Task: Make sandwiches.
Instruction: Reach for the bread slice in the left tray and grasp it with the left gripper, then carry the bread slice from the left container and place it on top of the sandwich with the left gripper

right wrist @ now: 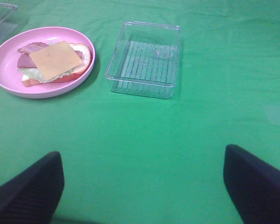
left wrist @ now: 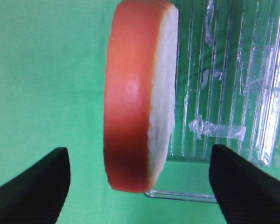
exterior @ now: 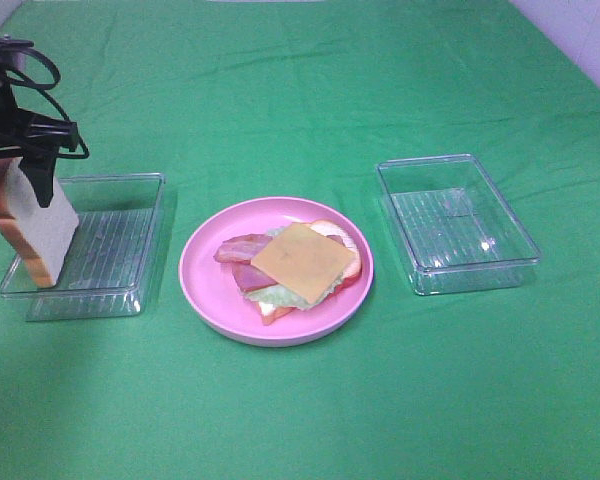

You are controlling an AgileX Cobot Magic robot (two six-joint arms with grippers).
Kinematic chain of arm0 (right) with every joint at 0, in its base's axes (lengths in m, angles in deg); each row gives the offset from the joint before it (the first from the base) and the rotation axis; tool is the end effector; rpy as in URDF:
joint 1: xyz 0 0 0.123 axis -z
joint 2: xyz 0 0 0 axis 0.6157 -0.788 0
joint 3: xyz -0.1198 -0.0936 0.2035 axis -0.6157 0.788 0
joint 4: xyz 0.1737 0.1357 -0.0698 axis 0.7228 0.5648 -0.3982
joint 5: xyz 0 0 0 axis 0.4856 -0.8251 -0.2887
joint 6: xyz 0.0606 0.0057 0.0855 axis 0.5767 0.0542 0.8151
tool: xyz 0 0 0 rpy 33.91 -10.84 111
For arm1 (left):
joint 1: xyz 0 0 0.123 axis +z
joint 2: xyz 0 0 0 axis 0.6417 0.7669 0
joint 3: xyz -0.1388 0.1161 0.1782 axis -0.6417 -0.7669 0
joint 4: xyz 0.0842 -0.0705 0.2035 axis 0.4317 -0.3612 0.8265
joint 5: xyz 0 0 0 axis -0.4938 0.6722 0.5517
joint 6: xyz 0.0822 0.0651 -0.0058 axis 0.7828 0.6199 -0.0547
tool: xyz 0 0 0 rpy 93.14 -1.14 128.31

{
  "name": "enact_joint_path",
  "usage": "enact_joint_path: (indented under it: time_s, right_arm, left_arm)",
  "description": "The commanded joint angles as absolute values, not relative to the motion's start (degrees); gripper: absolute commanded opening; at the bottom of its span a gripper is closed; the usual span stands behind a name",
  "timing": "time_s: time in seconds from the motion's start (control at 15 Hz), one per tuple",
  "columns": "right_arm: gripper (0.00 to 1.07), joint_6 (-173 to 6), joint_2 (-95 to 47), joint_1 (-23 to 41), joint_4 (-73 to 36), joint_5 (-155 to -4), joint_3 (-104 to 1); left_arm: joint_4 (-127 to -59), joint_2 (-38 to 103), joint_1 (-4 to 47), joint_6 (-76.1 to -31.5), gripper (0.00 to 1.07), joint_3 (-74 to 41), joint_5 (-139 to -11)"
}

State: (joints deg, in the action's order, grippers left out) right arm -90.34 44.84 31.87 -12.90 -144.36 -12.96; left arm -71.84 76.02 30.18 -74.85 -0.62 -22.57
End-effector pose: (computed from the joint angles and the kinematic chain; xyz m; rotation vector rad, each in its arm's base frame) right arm 0.0174 0.0106 0.2619 -0.3146 2.0159 0.0573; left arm 0.3596 -0.0507 0.1779 -0.1266 3.0162 0.1228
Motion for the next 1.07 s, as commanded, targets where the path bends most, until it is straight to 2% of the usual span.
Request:
enact_joint_path:
  time_s: [0.07,0.2,0.27,0.33,0.4,0.47,0.8,0.93,1.0,1.07]
  right_arm:
    - [0.87,-91.08,45.64,31.99,-12.61,-144.08,-12.9]
    - [0.87,-91.08,45.64,31.99,-12.61,-144.08,-12.9]
    - [0.87,-91.08,45.64,31.99,-12.61,-144.08,-12.9]
    - [0.87,-91.08,45.64,31.99,-12.61,-144.08,-12.9]
    - [0.87,-91.08,45.64,31.99,-12.61,-144.08,-12.9]
    - [0.87,-91.08,45.64,31.99,-12.61,-144.08,-12.9]
    - [0.87,-91.08,45.64,31.99,-12.61,-144.08,-12.9]
    - [0.87,-91.08,45.64,31.99,-12.61,-144.08,-12.9]
    - [0.87,-91.08,45.64,31.99,-12.61,-144.08,-12.9]
    - [0.87,-91.08,45.64,31.99,-12.61,-144.08,-12.9]
  left_arm:
    - [-72.12,77.28,30.12,-75.54,0.65,-0.85,-23.83]
    - [-71.84,77.28,30.12,-75.54,0.33,-0.85,-24.29]
    - [-71.55,77.28,30.12,-75.54,0.12,-0.85,-24.46]
    - [-71.55,77.28,30.12,-75.54,0.12,-0.85,-24.46]
    - [-71.49,77.28,30.12,-75.54,0.03,-0.85,-24.46]
    - [-71.49,77.28,30.12,-75.48,0.0,-0.85,-24.46]
    - [-77.34,74.59,30.12,-75.25,0.0,-0.85,-25.84]
    - [-86.05,70.12,30.06,-72.56,0.0,-0.62,-28.65]
    - [-94.64,68.35,30.06,-67.74,0.0,-0.62,-29.96]
    - [-99.45,67.95,30.06,-64.48,0.0,-0.62,-30.19]
